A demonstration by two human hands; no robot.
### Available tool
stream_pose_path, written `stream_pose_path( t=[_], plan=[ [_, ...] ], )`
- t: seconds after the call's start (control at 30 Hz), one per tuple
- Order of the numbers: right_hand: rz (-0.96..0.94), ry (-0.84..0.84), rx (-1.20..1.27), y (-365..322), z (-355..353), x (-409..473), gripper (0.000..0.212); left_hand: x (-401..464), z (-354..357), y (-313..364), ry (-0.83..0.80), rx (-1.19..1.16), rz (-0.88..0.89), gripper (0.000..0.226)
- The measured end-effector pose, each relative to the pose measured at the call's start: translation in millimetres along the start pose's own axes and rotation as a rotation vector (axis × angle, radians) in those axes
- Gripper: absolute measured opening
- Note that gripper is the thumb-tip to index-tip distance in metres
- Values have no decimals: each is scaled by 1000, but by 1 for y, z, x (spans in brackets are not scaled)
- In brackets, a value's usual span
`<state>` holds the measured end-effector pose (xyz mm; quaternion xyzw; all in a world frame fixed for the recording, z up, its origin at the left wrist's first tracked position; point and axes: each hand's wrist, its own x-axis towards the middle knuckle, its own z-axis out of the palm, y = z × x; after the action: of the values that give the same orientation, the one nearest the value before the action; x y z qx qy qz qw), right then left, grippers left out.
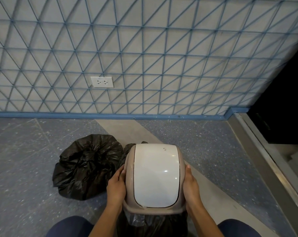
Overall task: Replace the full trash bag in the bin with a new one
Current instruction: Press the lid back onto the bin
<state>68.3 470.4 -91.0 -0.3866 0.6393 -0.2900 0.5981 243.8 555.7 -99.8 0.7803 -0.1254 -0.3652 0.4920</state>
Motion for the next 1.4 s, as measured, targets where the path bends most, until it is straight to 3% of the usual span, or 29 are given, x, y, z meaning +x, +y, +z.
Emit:
stream_pose_path(
  t=[0.27,0.47,0.53,0.7,0.87,1.07,1.4],
  plan=[
    [28,-11,75,-2,-1,-1,40,3,2,-13,-154,-63,-118,50],
    [61,-23,30,3,-13,4,27,-6,-1,-12,151,167,142,30],
    [72,-7,13,6,-14,6,27,-8,0,-9,191,196,151,26],
    [73,93,97,20,-11,13,24,1,4,-13,157,119,6,30],
    [112,153,127,10,-9,6,25,-1,12,-8,114,-73,-260,37],
    [255,205,167,-36,-28,-19,24,-26,22,54,94,-43,-346,38],
    [274,141,109,-196,-102,-75,31,-108,36,198,66,88,-380,38]
  ],
)
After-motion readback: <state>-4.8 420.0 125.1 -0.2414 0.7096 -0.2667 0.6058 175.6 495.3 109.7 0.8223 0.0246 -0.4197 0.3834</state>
